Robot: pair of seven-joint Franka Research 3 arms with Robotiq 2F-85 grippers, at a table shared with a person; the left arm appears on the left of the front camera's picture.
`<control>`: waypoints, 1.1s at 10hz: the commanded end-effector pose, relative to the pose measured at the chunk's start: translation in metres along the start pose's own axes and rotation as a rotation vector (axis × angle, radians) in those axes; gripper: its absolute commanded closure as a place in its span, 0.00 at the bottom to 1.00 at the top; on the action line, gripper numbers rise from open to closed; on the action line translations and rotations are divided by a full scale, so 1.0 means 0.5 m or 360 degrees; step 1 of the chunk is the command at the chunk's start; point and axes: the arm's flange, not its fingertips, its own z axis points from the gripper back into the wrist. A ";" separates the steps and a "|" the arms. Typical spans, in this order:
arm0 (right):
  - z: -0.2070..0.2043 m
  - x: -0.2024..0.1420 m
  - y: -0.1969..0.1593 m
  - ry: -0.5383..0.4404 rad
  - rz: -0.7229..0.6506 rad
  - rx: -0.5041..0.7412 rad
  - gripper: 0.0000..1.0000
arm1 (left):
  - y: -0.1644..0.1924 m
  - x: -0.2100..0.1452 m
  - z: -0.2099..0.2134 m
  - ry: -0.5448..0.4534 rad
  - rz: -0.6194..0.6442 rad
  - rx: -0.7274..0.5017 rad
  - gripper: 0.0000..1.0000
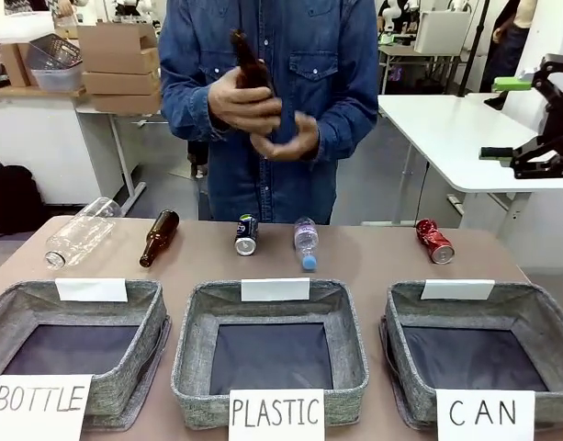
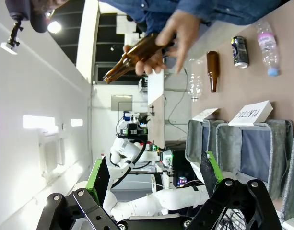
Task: Sort the can waste into the basket.
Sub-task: Pick up the can waste from the table and place it in the right Fabric basket.
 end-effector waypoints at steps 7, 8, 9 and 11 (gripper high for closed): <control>-0.009 0.007 0.002 -0.0005 0.0046 0.0042 0.00 | 0.036 0.018 0.034 0.0150 -0.0022 -0.0069 0.00; -0.009 0.007 0.002 -0.0005 0.0046 0.0042 0.00 | 0.037 0.021 0.039 0.0159 -0.0023 -0.0071 0.00; -0.009 0.007 0.002 -0.0005 0.0046 0.0042 0.00 | 0.038 0.021 0.046 0.0164 -0.0027 -0.0076 0.00; -0.009 0.007 0.002 -0.0005 0.0046 0.0042 0.00 | 0.036 0.022 0.049 0.0173 -0.0025 -0.0065 0.00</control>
